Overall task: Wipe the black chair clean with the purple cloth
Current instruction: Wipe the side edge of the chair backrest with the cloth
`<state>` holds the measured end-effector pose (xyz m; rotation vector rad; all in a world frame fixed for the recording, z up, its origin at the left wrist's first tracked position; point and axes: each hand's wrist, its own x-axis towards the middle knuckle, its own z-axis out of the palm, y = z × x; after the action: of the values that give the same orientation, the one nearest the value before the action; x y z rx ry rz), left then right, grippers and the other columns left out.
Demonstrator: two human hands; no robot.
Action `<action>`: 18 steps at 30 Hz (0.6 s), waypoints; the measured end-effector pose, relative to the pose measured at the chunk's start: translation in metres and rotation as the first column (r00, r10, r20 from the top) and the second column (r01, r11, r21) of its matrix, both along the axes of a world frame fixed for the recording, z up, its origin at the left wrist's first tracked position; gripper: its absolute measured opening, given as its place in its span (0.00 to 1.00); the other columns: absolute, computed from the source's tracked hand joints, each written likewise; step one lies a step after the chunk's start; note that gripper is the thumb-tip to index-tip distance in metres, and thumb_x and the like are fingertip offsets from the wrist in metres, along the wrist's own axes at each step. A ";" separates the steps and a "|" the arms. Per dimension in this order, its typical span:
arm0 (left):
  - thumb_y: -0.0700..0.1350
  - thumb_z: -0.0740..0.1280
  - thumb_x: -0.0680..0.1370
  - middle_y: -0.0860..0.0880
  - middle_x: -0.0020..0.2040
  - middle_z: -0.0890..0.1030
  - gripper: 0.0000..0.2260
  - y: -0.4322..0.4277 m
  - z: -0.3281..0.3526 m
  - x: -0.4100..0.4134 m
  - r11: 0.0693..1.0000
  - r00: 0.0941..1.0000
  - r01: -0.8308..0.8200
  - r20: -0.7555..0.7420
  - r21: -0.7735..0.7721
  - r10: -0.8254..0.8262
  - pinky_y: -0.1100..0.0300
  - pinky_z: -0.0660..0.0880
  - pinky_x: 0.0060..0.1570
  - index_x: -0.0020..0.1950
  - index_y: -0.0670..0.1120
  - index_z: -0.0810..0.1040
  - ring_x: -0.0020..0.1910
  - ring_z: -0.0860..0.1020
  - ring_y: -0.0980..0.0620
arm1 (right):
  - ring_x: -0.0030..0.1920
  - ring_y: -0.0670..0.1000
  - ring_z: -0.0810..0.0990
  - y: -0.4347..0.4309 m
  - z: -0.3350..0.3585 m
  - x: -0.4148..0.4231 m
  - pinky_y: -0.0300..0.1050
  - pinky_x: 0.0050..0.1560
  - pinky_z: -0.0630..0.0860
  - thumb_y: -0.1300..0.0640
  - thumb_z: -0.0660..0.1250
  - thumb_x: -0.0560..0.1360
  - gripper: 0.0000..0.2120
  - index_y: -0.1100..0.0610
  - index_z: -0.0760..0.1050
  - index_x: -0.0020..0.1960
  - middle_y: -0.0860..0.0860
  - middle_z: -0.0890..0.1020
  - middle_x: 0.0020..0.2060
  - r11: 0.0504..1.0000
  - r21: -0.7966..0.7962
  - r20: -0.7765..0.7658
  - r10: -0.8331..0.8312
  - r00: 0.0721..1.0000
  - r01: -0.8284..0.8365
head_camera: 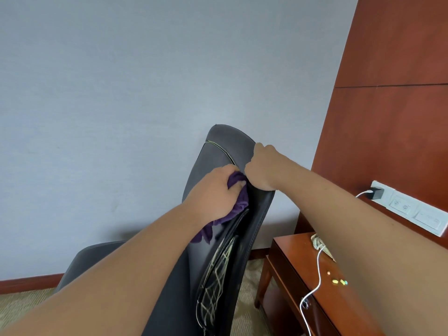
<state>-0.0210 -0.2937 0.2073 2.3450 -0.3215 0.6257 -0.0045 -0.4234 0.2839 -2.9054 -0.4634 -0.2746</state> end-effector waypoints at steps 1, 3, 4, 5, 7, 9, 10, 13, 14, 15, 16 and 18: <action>0.51 0.60 0.80 0.56 0.47 0.79 0.06 0.002 -0.003 -0.007 0.999 0.999 0.035 -0.001 0.001 -0.035 0.58 0.74 0.47 0.55 0.56 0.75 0.45 0.77 0.57 | 0.47 0.54 0.66 0.000 0.005 -0.004 0.45 0.40 0.59 0.69 0.53 0.77 0.13 0.60 0.62 0.35 0.57 0.70 0.41 0.997 -0.082 -0.003 -0.003 1.000 0.003; 0.54 0.61 0.79 0.59 0.48 0.78 0.06 0.003 -0.011 -0.020 0.996 0.996 0.088 0.003 0.010 -0.088 0.60 0.73 0.49 0.55 0.59 0.74 0.47 0.76 0.59 | 0.40 0.52 0.61 -0.002 0.009 -0.001 0.46 0.33 0.55 0.70 0.54 0.77 0.09 0.64 0.68 0.39 0.61 0.73 0.49 0.998 -0.049 -0.080 -0.051 0.996 0.047; 0.54 0.61 0.79 0.59 0.49 0.77 0.06 0.002 -0.016 -0.027 0.994 0.994 0.107 0.012 0.014 -0.107 0.62 0.73 0.48 0.55 0.60 0.73 0.47 0.76 0.61 | 0.42 0.53 0.62 -0.006 0.008 0.003 0.46 0.32 0.57 0.68 0.55 0.78 0.07 0.65 0.72 0.49 0.62 0.73 0.54 1.000 -0.002 -0.090 -0.029 0.996 0.029; 0.55 0.61 0.79 0.60 0.49 0.77 0.05 0.001 -0.021 -0.032 0.993 0.993 0.119 0.022 0.021 -0.119 0.65 0.72 0.48 0.55 0.61 0.72 0.47 0.75 0.62 | 0.44 0.55 0.65 -0.010 0.007 0.007 0.47 0.33 0.61 0.65 0.56 0.79 0.13 0.66 0.70 0.61 0.61 0.72 0.57 0.995 0.094 -0.096 -0.024 0.995 0.033; 0.56 0.60 0.80 0.61 0.49 0.76 0.06 -0.001 -0.031 -0.041 0.992 0.992 0.121 0.039 0.041 -0.123 0.71 0.68 0.45 0.56 0.62 0.70 0.48 0.74 0.64 | 0.42 0.55 0.72 -0.015 0.002 0.010 0.46 0.35 0.65 0.60 0.57 0.79 0.25 0.62 0.58 0.76 0.56 0.70 0.56 0.963 0.265 -0.158 0.001 0.987 0.041; 0.56 0.60 0.80 0.61 0.50 0.75 0.07 -0.002 -0.036 -0.045 0.994 0.994 0.095 0.052 0.054 -0.098 0.73 0.67 0.43 0.58 0.62 0.69 0.47 0.74 0.63 | 0.43 0.54 0.75 -0.017 -0.006 0.012 0.44 0.33 0.65 0.59 0.58 0.78 0.27 0.56 0.58 0.76 0.53 0.74 0.54 0.944 0.330 -0.131 0.036 0.991 0.010; 0.56 0.60 0.80 0.60 0.51 0.75 0.08 -0.002 -0.036 -0.046 0.995 0.995 0.083 0.059 0.057 -0.086 0.73 0.66 0.42 0.59 0.61 0.69 0.46 0.74 0.62 | 0.44 0.54 0.75 -0.016 -0.010 0.013 0.43 0.32 0.65 0.59 0.59 0.77 0.22 0.51 0.63 0.70 0.52 0.75 0.52 0.928 0.373 -0.098 0.033 0.995 0.006; 0.55 0.61 0.79 0.59 0.49 0.76 0.07 -0.001 -0.027 -0.045 0.998 0.995 0.068 0.067 0.007 -0.068 0.66 0.69 0.44 0.57 0.59 0.70 0.46 0.75 0.61 | 0.42 0.53 0.70 -0.012 -0.019 0.010 0.42 0.31 0.61 0.59 0.59 0.74 0.06 0.49 0.63 0.43 0.47 0.72 0.42 0.861 0.508 0.014 -0.025 1.000 0.014; 0.55 0.62 0.79 0.59 0.49 0.77 0.07 -0.001 -0.022 -0.043 0.997 0.996 0.054 0.075 -0.051 -0.050 0.64 0.71 0.45 0.56 0.59 0.71 0.46 0.75 0.61 | 0.39 0.53 0.70 -0.012 -0.023 0.007 0.43 0.31 0.61 0.59 0.59 0.74 0.06 0.51 0.63 0.40 0.48 0.72 0.39 0.842 0.539 0.068 -0.042 0.997 -0.001; 0.55 0.62 0.79 0.59 0.49 0.78 0.06 -0.002 -0.017 -0.041 0.992 0.995 0.034 0.093 -0.123 -0.023 0.63 0.72 0.46 0.55 0.58 0.72 0.46 0.76 0.61 | 0.37 0.53 0.70 -0.012 -0.027 0.004 0.44 0.31 0.62 0.59 0.58 0.74 0.05 0.54 0.65 0.40 0.49 0.73 0.38 0.822 0.570 0.113 -0.051 0.992 -0.022; 0.55 0.62 0.79 0.59 0.48 0.78 0.06 -0.003 -0.012 -0.039 0.981 0.994 0.014 0.112 -0.195 0.008 0.62 0.73 0.48 0.55 0.58 0.72 0.47 0.76 0.61 | 0.37 0.54 0.70 -0.012 -0.030 0.001 0.44 0.31 0.63 0.58 0.58 0.74 0.03 0.56 0.67 0.42 0.50 0.74 0.38 0.806 0.591 0.143 -0.062 0.988 -0.035; 0.55 0.63 0.78 0.58 0.49 0.78 0.06 -0.010 -0.008 -0.036 0.971 0.989 -0.016 0.142 -0.238 0.051 0.59 0.74 0.49 0.54 0.58 0.72 0.47 0.76 0.59 | 0.41 0.55 0.73 -0.014 -0.032 -0.003 0.44 0.33 0.65 0.57 0.57 0.76 0.04 0.56 0.69 0.47 0.51 0.76 0.40 0.811 0.582 0.164 -0.053 0.985 -0.054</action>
<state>-0.0573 -0.3034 0.1992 2.0850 -0.2586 0.8107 -0.0073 -0.4371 0.2521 -2.2803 -0.3272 -0.5635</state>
